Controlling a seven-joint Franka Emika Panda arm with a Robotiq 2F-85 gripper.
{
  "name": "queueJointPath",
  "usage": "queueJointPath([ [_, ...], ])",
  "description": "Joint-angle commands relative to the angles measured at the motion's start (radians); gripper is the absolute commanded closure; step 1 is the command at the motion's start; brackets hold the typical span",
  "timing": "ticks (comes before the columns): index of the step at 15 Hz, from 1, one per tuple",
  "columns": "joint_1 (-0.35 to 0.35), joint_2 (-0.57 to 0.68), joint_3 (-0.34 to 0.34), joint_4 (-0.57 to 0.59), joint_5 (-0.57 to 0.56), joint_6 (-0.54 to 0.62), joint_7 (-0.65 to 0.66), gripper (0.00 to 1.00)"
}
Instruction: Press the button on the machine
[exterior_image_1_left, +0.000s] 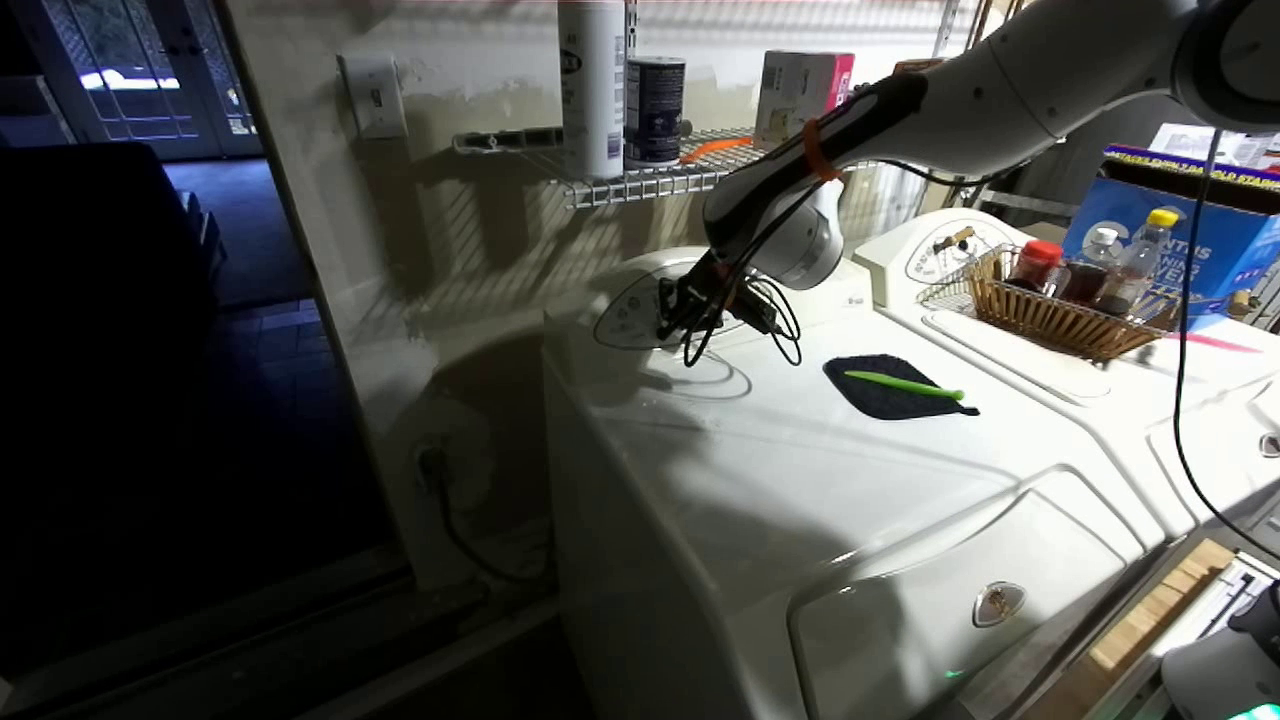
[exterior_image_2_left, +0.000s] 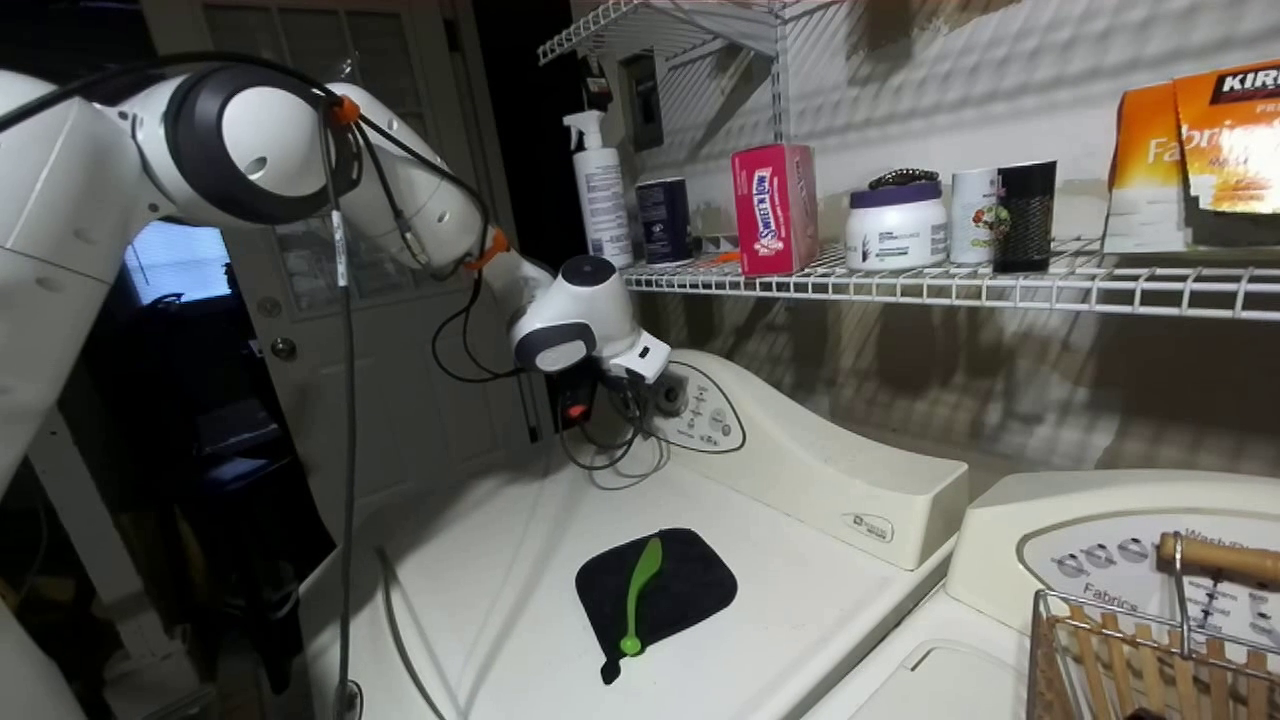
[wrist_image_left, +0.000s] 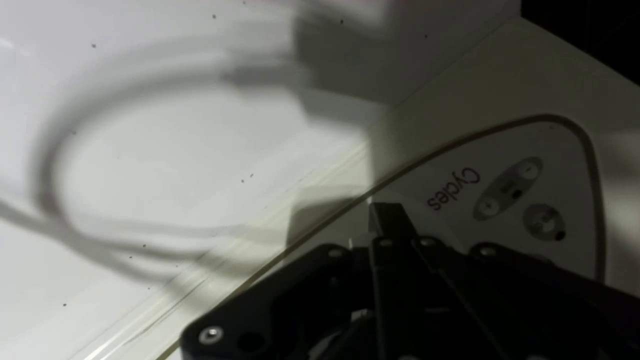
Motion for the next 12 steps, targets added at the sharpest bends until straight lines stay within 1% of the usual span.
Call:
queueJointPath([
  [1,-0.03,0.061,0.042,0.094,-0.07,-0.01,-0.001,1.0],
  [2,-0.044,0.05,0.055,0.084,-0.092,-0.019,-0.033,1.0],
  [4,-0.104,0.005,0.116,0.052,-0.115,-0.067,-0.139,1.0],
  [5,-0.126,-0.015,0.135,0.042,-0.129,-0.106,-0.173,0.74],
  [6,-0.149,-0.05,0.153,0.022,-0.135,-0.161,-0.204,0.72],
  [7,-0.171,-0.086,0.161,0.005,-0.141,-0.238,-0.222,0.67],
  [8,-0.167,-0.136,0.134,-0.026,-0.148,-0.328,-0.218,0.61],
  [9,-0.175,-0.171,0.121,-0.046,-0.196,-0.4,-0.185,0.53],
  [11,-0.157,-0.255,0.054,-0.068,-0.284,-0.56,-0.129,0.41],
  [12,-0.152,-0.287,0.029,-0.071,-0.333,-0.63,-0.105,0.33],
])
